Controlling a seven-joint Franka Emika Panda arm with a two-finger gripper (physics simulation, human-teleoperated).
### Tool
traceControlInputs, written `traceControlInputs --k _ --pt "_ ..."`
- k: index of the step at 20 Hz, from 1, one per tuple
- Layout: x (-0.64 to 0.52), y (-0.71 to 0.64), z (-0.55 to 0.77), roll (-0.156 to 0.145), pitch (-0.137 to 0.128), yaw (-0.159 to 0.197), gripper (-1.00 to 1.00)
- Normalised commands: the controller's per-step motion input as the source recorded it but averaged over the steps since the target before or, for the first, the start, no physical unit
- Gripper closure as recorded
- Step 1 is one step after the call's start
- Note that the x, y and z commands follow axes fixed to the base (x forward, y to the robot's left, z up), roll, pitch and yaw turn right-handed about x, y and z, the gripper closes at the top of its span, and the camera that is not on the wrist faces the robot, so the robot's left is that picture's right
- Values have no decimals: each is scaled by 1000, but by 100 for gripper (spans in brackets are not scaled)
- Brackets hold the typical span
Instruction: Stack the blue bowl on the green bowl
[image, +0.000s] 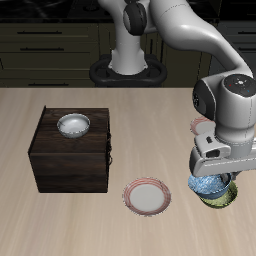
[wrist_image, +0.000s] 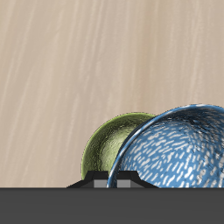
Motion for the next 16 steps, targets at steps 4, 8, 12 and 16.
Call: traceControlInputs --k 4,8,12,16 --pt "-53 74 -280 23 45 15 100" --pt "-36 112 -213 23 28 24 100" --pt "-153 172 -25 -9 -3 26 -100" --pt "-223 150 23 92 26 19 -100"
